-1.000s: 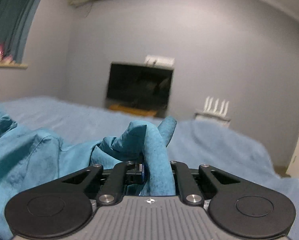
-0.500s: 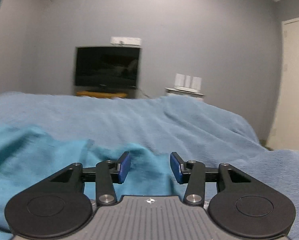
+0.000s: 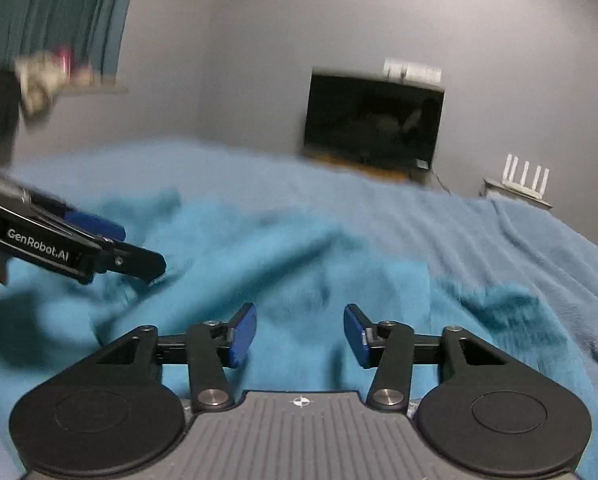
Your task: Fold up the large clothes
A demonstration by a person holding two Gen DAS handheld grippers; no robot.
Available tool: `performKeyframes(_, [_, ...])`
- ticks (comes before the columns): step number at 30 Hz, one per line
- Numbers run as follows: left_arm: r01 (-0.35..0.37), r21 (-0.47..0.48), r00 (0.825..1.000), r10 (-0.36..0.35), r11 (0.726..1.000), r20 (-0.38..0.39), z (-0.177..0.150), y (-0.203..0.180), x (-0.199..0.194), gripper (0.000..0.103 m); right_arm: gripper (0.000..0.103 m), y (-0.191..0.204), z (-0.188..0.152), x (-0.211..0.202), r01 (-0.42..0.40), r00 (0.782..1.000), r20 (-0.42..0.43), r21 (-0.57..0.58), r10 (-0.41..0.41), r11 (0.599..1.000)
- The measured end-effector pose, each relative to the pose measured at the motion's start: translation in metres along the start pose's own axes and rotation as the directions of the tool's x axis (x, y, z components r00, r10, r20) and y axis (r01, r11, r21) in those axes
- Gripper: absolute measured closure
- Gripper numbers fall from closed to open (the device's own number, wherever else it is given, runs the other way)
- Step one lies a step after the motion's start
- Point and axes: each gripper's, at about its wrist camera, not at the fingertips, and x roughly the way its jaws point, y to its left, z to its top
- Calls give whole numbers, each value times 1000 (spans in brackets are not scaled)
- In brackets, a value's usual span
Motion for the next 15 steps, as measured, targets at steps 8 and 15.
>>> performKeyframes(8, [-28, 38, 999, 30, 999, -42, -7, -3, 10, 27, 59, -11, -6, 8, 47, 999, -9, 138, -47, 989])
performKeyframes(15, [-48, 75, 997, 52, 996, -49, -19, -11, -16, 27, 85, -19, -28, -2, 198, 979, -81, 115, -190, 973])
